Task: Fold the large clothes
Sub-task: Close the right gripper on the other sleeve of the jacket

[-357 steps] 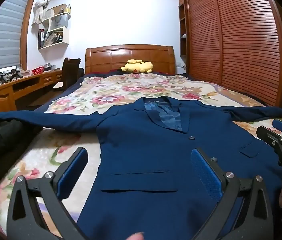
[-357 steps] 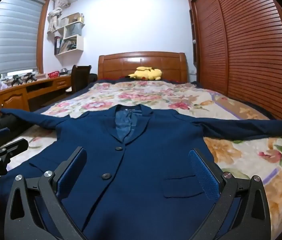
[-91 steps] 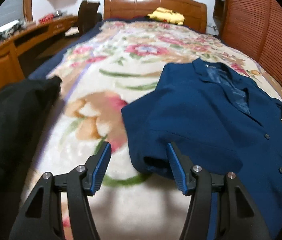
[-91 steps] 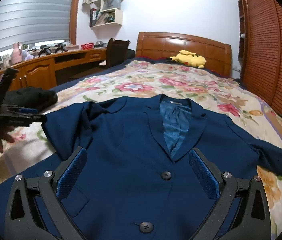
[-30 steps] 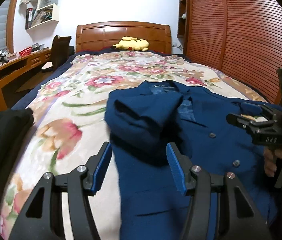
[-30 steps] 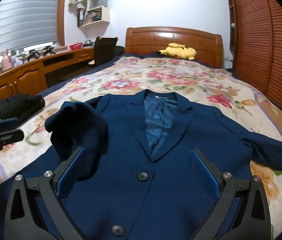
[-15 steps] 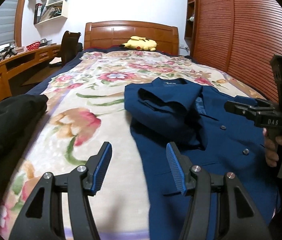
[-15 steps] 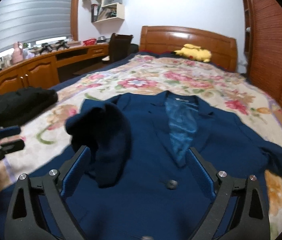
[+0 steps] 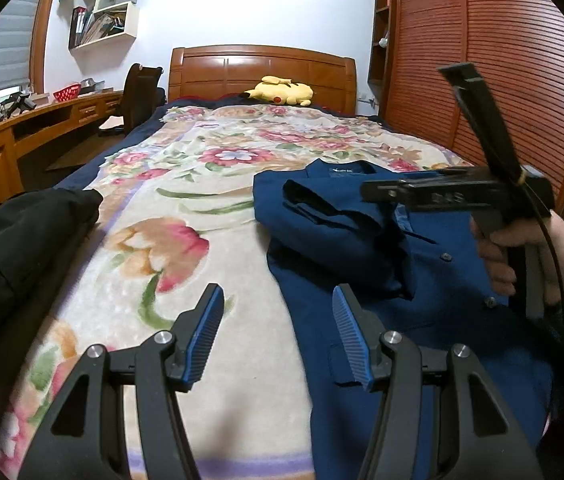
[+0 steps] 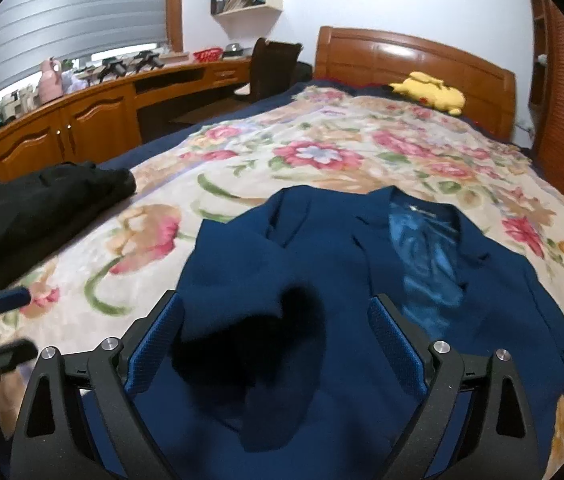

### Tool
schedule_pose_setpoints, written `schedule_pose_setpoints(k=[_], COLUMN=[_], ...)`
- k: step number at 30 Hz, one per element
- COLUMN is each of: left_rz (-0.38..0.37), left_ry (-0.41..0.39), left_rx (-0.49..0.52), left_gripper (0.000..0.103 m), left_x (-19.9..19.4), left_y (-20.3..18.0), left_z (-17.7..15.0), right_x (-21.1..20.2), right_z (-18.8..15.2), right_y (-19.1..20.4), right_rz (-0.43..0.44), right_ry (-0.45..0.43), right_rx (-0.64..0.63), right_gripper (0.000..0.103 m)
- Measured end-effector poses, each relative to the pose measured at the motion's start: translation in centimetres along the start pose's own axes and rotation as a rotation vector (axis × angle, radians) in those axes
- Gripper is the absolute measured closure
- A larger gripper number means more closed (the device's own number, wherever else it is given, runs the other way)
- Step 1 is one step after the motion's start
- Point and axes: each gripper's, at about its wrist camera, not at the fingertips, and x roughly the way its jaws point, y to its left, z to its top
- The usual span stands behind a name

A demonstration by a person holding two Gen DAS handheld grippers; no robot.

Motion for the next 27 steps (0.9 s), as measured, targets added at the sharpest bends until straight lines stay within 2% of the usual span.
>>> schedule_pose_setpoints(k=[1,2,3,4,6,11,15,21,27], left_rz=[0.003,0.005,0.002,-0.001,-0.013,-0.043,-0.062,-0.092,-0.099], left_ry=[-0.001,-0.002,-0.008,-0.011,-0.023,-0.036,-0.037,-0.038,-0.023], left_rx=[0.000,-0.002,-0.003,-0.002,0.003,0.014,0.018,0.015,0.023], left_gripper=[0.047,0.047,0.047,0.047,0.047,0.047,0.047,0.047,0.047], left_x=[0.1,0.1,0.2,0.1,0.0,-0.1,0.0,0.3,1.2], left_y=[0.0,-0.1,-0.2,-0.3,-0.8,-2.2,-3.2,-4.4,-5.2], left_z=[0.0,0.1,0.2,0.3,0.5,0.9,1.2,1.5,1.6], right_x=[0.4,0.6,0.8,0.6,-0.2,-4.2,-7.5,-9.3,-9.3], right_z=[0.2,0.2,0.2,0.3,0.6,1.6,1.4,-1.6,-5.9], right_y=[0.1,0.2,0.2,0.2,-0.2,-2.6,-5.9,-11.3,-14.5], right_rz=[0.014,0.026,0.024,0.014,0.002,-0.042,-0.149,-0.341,-0.428], right_ry=[0.012,0.022,0.035,0.030,-0.001,-0.117,-0.172,-0.114,0.015], right_rx=[-0.003,-0.008,-0.020,-0.027,-0.029,0.014,0.050,0.118,0.180], right_gripper=[0.046,0.061,0.083,0.089,0.093,0.095,0.095,0.095,0.095])
